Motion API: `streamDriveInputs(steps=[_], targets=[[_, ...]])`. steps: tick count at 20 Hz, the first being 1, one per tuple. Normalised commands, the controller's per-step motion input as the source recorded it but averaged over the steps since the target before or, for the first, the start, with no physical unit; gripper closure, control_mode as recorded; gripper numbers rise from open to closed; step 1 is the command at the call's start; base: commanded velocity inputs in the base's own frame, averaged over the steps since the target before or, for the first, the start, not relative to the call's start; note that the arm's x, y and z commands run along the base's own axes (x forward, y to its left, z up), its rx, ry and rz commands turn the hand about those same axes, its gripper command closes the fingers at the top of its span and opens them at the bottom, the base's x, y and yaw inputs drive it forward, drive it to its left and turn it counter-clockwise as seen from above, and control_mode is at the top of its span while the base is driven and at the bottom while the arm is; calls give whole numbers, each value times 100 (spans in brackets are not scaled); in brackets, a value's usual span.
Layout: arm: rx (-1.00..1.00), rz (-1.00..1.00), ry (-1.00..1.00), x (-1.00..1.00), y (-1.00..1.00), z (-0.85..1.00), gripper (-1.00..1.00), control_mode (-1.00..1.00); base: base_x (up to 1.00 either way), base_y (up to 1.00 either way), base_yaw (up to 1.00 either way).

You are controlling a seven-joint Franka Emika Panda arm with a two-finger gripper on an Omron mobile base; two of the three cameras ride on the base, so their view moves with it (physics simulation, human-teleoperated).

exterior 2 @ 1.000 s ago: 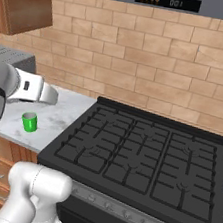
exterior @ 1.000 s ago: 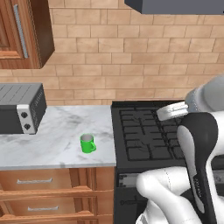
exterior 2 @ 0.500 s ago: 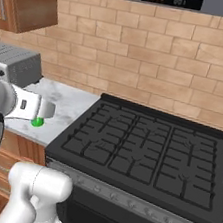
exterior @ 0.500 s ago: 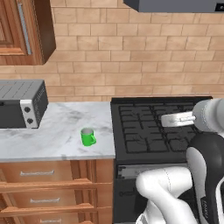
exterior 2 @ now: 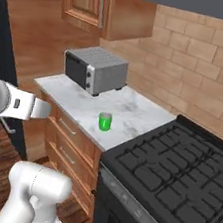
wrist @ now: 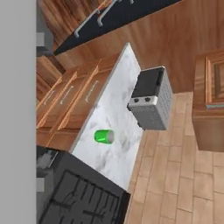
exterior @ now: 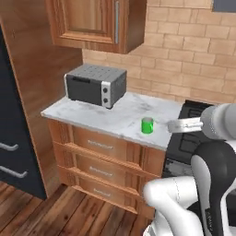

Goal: Clear the mugs and bowl far away from the sink.

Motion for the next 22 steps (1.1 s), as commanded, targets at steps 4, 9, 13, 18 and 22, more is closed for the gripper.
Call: streamDriveInputs(steps=[4, 9, 13, 18, 22], targets=[[0, 0, 0, 0, 0, 0, -100, 100, 0, 0, 100], [0, 0, 0, 0, 0, 0, -100, 100, 0, 0, 100], [0, 0, 0, 0, 0, 0, -100, 100, 0, 0, 100], [0, 0, 0, 0, 0, 0, -100, 100, 0, 0, 100], [0, 0, 0, 0, 0, 0, -100, 100, 0, 0, 100]])
